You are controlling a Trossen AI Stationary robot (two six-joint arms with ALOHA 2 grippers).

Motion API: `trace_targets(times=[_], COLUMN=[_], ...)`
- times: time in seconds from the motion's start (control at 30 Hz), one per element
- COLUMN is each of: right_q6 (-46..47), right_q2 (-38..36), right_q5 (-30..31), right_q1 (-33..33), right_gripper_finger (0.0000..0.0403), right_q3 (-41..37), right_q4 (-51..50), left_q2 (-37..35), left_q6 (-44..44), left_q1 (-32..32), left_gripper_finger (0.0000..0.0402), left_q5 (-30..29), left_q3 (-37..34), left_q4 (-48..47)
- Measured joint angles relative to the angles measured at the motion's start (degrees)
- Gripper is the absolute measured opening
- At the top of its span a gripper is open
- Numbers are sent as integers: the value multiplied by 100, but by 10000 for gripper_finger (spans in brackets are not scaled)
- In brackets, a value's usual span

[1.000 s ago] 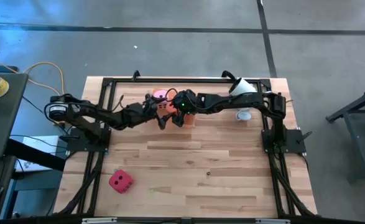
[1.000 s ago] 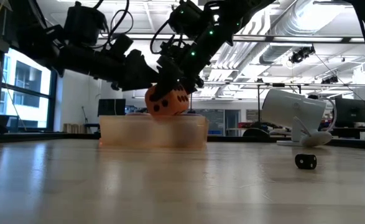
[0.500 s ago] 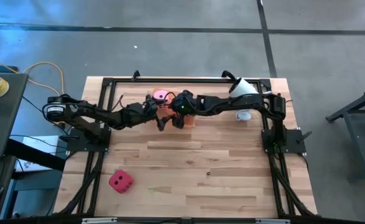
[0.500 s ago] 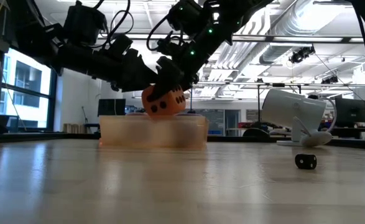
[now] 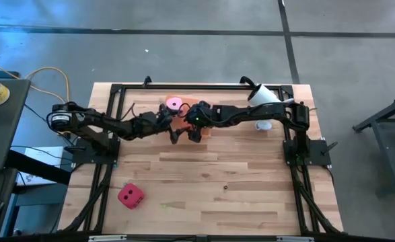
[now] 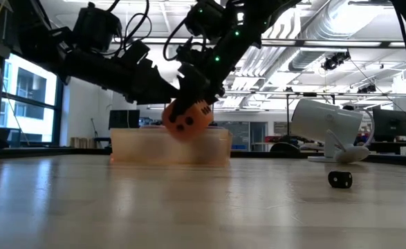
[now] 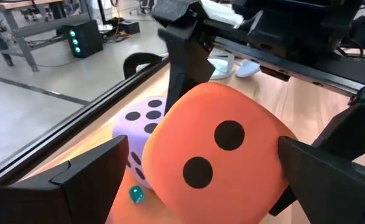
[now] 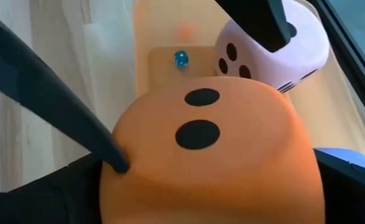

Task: Pick & Place Dice
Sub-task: Put the large orange die into the orange bin

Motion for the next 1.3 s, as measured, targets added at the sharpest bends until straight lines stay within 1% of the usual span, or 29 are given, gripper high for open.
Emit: trace_targets(times=[0.17,0.23,0.27,0.3,0.4,0.53,0.63,0.67,0.97,1.17,1.23,1.3], right_q6=[-2,-22,-15,-20,-26,-18,28,62,42,39,27,-13], right_q2=[-2,-32,-61,-80,-68,-52,-50,-46,-37,-35,-31,-31], right_q5=[159,-123,-242,-372,-602,-188,209,244,297,303,306,310], right_q1=[-2,30,75,90,117,107,84,79,59,57,55,53], right_gripper_finger=[396,396,396,396,396,396,396,396,396,396,396,396], right_q3=[0,26,48,58,45,33,29,25,22,19,17,15], right_q4=[-199,-138,-74,-76,2,-38,-257,-331,-551,-555,-555,-545], left_q2=[1,31,73,56,166,161,142,102,-175,-400,-393,-325], left_q6=[-3,18,94,-22,-307,-416,-251,-177,444,434,272,109], left_q1=[179,296,352,380,512,587,430,362,-321,-540,-547,-498], left_gripper_finger=[395,395,395,395,395,395,395,395,395,395,395,395], left_q5=[-20,-482,-557,-700,-780,-649,-450,-417,-409,-348,-105,332], left_q3=[-9,-31,-59,-22,-23,-20,-24,-24,-17,-9,-9,-6], left_q4=[-280,-563,-616,-659,-616,-434,-147,-102,497,787,787,795])
